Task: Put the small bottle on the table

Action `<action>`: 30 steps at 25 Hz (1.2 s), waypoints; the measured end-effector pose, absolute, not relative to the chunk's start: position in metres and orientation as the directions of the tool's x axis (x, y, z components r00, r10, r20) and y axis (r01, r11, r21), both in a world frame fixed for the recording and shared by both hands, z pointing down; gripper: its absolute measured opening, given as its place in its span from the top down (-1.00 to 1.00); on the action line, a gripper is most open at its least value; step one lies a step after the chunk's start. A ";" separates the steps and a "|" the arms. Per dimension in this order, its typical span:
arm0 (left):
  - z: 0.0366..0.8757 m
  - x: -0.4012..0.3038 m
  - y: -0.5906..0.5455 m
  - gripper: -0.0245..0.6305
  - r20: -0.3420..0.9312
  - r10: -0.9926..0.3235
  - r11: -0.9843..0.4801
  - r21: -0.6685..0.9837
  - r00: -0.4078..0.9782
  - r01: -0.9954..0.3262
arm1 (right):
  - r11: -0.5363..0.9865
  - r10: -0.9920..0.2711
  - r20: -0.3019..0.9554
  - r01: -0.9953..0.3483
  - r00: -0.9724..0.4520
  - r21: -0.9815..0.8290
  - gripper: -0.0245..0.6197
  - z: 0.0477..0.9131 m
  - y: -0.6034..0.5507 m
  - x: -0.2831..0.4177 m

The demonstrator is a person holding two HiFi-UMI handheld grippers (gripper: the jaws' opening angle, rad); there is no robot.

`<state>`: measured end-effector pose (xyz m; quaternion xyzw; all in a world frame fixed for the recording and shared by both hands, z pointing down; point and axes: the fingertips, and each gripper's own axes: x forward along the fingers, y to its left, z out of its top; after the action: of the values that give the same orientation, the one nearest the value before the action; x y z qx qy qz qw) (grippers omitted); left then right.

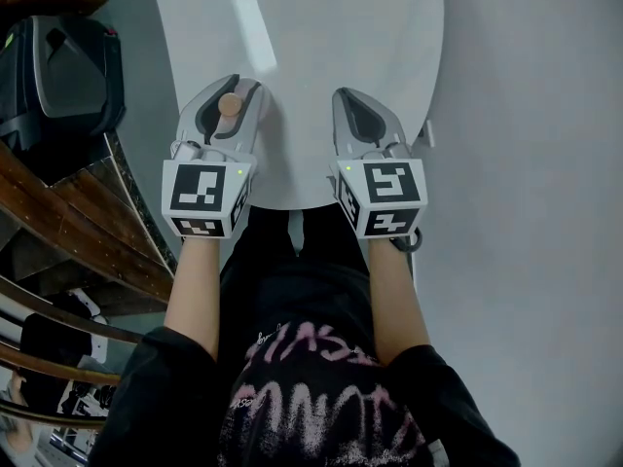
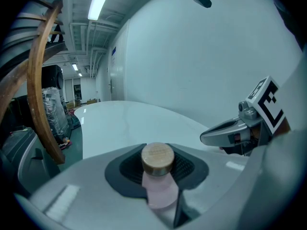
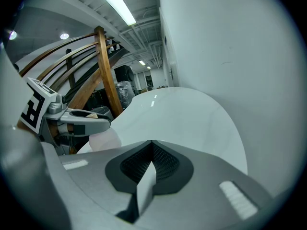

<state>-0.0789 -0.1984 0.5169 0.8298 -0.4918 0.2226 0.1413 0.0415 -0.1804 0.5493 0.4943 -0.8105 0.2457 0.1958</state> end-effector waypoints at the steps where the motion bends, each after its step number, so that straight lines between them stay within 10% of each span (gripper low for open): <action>1: 0.517 -0.079 -0.198 0.56 0.507 -0.754 -0.476 0.016 0.418 -0.879 | 0.391 -0.705 0.560 -0.897 -0.435 -0.205 0.89 0.549 -0.180 0.042; 30: 0.497 -0.080 -0.199 0.49 0.458 -0.772 -0.487 0.018 0.440 -0.873 | 0.397 -0.721 0.540 -0.897 -0.435 -0.194 0.89 0.535 -0.181 0.039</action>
<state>-0.0803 -0.1991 0.4969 0.8390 -0.4904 0.1987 0.1270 0.0392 -0.1812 0.5349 0.4969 -0.8141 0.2341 0.1886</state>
